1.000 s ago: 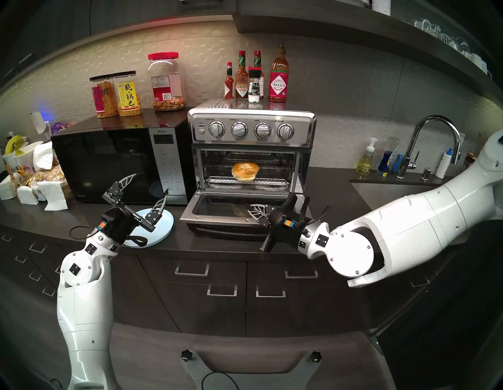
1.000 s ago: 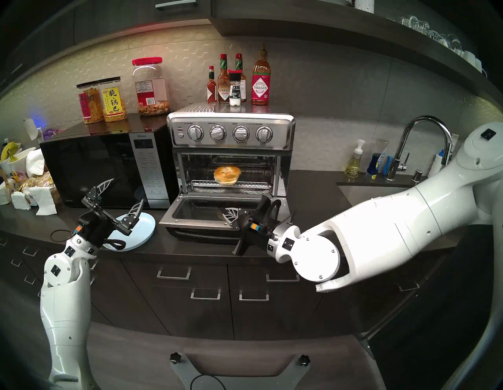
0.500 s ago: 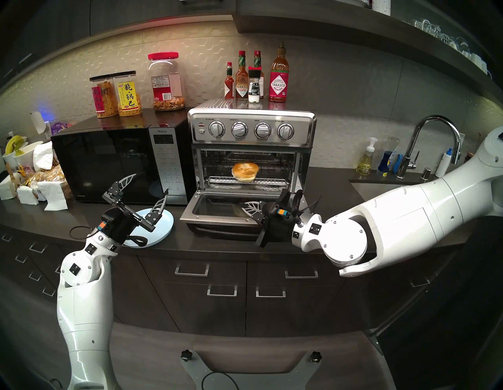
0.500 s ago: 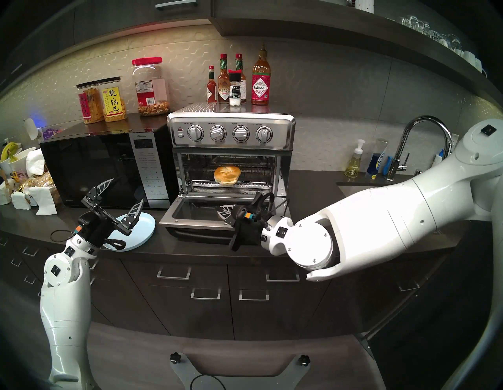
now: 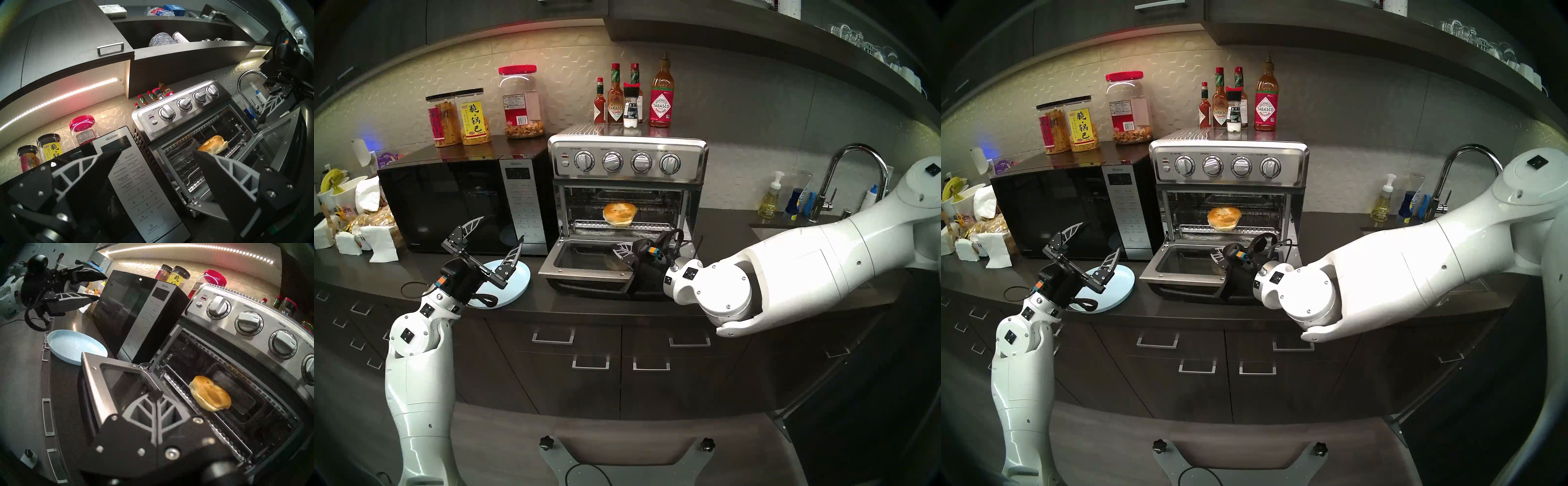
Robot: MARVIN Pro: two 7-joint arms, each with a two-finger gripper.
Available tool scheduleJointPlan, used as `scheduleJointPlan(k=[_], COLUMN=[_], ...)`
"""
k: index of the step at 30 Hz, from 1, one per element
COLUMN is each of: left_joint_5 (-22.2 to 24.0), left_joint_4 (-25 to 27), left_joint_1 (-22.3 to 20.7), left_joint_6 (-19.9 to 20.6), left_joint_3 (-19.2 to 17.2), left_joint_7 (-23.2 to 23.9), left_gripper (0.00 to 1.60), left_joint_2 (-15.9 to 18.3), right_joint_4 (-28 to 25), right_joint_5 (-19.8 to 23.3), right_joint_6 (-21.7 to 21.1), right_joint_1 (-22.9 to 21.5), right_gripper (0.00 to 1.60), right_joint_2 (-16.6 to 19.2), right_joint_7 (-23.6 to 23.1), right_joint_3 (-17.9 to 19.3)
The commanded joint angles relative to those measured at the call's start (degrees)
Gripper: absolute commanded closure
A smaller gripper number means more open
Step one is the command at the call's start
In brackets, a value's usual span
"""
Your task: Open the oven and place the bagel inside on the rack
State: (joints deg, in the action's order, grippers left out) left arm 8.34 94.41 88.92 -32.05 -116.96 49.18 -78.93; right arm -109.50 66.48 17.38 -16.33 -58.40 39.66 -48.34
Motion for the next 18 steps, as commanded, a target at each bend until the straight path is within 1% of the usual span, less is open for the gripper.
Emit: scheduleJointPlan(k=[1, 5, 6, 8, 17, 18], left_joint_5=[0.4, 0.4, 0.4, 0.4, 0.4, 0.4], left_joint_4=[1.0, 1.0, 1.0, 1.0, 1.0, 1.0], left_joint_1=[-0.5, -0.5, -0.5, -0.5, -0.5, -0.5], left_joint_6=[-0.1, -0.1, -0.1, -0.1, -0.1, -0.1], left_joint_3=[0.1, 0.1, 0.1, 0.1, 0.1, 0.1], left_joint_7=[0.1, 0.1, 0.1, 0.1, 0.1, 0.1], left_gripper=[0.00, 0.00, 0.00, 0.00, 0.00, 0.00], left_joint_2=[0.1, 0.1, 0.1, 0.1, 0.1, 0.1], right_joint_4=[1.2, 2.5, 2.8, 3.7, 5.0, 5.1], right_joint_5=[2.7, 5.5, 6.9, 8.0, 9.9, 8.9], right_joint_6=[0.3, 0.0, -0.1, -0.1, 0.0, 0.3], right_joint_1=[1.5, 2.1, 2.5, 3.0, 4.3, 4.5], right_gripper=[1.60, 1.60, 1.60, 1.60, 1.60, 1.60], right_joint_2=[-1.8, -2.6, -2.7, -3.3, -4.3, -4.6], right_joint_7=[2.1, 0.7, 0.9, 0.8, 2.9, 4.2], right_joint_3=[2.9, 4.1, 4.8, 5.4, 6.7, 6.6])
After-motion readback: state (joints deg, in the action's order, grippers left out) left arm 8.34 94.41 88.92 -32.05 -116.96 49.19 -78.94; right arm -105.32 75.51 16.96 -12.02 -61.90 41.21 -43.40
